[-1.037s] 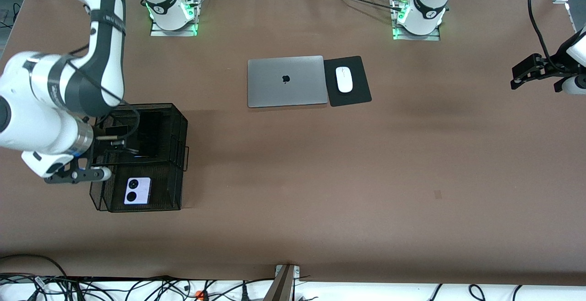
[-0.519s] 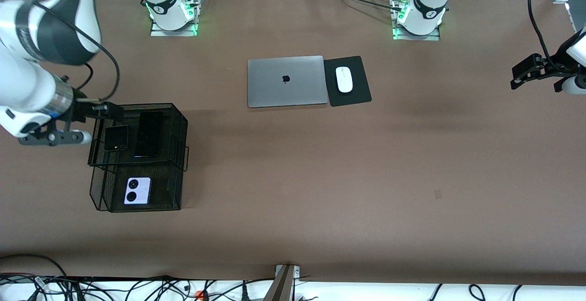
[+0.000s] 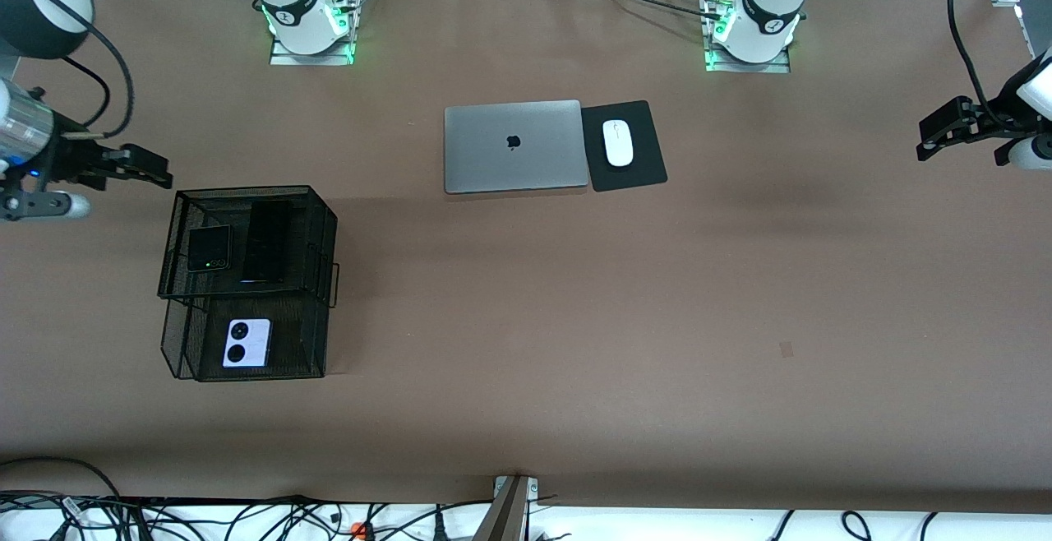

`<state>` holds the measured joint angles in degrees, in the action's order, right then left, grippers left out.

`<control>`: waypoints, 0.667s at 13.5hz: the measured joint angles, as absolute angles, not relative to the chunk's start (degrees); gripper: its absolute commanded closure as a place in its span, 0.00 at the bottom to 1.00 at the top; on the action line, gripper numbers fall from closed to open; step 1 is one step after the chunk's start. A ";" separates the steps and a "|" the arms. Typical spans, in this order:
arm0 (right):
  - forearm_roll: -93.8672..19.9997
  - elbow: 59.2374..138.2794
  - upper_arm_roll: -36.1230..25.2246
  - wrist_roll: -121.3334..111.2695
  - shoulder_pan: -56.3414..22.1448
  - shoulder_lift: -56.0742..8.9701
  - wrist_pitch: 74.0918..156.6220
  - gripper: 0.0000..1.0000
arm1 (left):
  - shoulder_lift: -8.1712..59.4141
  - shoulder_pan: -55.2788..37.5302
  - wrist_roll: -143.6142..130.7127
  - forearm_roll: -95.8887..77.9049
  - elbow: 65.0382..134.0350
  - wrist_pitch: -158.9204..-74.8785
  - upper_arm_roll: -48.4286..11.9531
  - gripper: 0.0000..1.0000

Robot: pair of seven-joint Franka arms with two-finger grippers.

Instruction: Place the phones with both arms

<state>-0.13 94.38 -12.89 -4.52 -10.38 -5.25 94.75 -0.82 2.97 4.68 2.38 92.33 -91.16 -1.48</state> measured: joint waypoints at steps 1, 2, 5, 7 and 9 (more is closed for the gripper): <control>0.37 94.41 -9.88 -4.52 -7.00 -4.70 94.72 0.00 | -0.82 2.97 4.68 2.38 92.33 -91.16 -1.48 0.00; 0.53 94.41 -7.12 -4.51 -3.83 -4.27 94.56 0.00 | -0.82 2.97 4.68 2.38 92.33 -91.16 -1.48 0.00; 1.07 94.44 -0.15 -4.36 3.59 -3.39 93.91 0.00 | -0.82 2.97 4.68 2.38 92.33 -91.16 -1.48 0.00; 2.61 94.44 1.33 -3.52 4.65 -3.11 93.00 0.00 | -0.82 2.97 4.68 2.38 92.33 -91.16 -1.48 0.00; 3.10 94.35 1.68 -2.70 4.68 -2.88 92.51 0.00 | -0.82 2.97 4.68 2.38 92.33 -91.16 -1.48 0.00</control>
<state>3.10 94.35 1.68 -2.70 4.68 -2.88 92.51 -0.82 2.97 4.68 2.38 92.33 -91.16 -1.48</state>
